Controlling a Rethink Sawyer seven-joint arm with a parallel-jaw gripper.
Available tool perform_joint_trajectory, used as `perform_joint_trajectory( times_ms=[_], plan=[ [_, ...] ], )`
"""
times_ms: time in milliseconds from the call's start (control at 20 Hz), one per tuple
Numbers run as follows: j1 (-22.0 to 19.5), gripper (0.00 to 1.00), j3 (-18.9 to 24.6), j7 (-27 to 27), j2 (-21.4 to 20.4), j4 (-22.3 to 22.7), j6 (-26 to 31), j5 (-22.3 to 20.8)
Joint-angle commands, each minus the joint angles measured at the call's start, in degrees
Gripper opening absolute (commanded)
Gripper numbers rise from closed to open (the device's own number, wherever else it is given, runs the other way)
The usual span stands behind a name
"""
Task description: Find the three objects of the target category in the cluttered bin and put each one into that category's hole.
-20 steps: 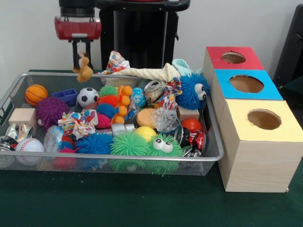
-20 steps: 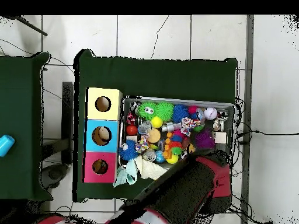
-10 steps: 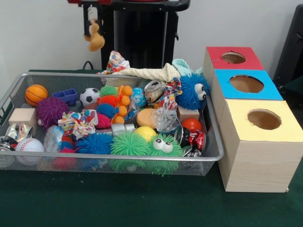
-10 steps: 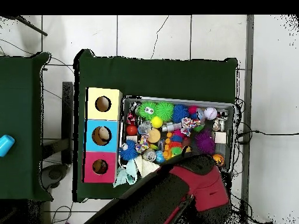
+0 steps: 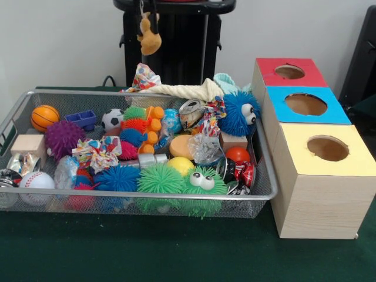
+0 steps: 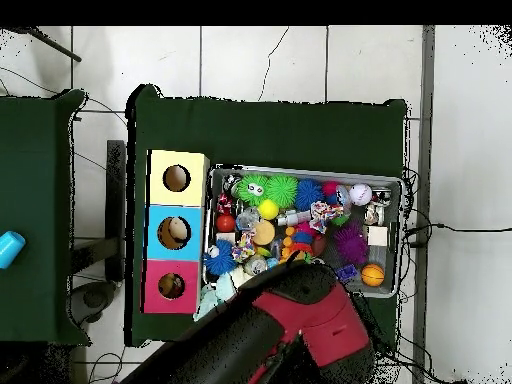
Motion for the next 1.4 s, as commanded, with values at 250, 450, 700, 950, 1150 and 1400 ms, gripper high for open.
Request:
perform_joint_trajectory(
  times_ms=[250, 450, 700, 950, 1150, 1400],
  plan=[
    [5.1, 0.0, 7.1, 19.9, 0.7, 1.8, 0.7, 6.1],
    [7.3, 0.0, 7.8, 20.2, 0.7, 3.8, 2.5, 8.6],
    [9.0, 0.0, 8.7, 18.1, 0.8, 6.6, 3.9, 11.5],
    [11.7, 0.0, 8.9, 18.5, 0.8, 9.2, 4.8, 13.3],
    [14.5, 0.0, 9.6, 18.8, -0.2, 11.7, 6.1, 15.4],
    [17.6, 0.0, 10.4, 20.2, -0.6, 13.2, 7.6, 17.0]
  ],
)
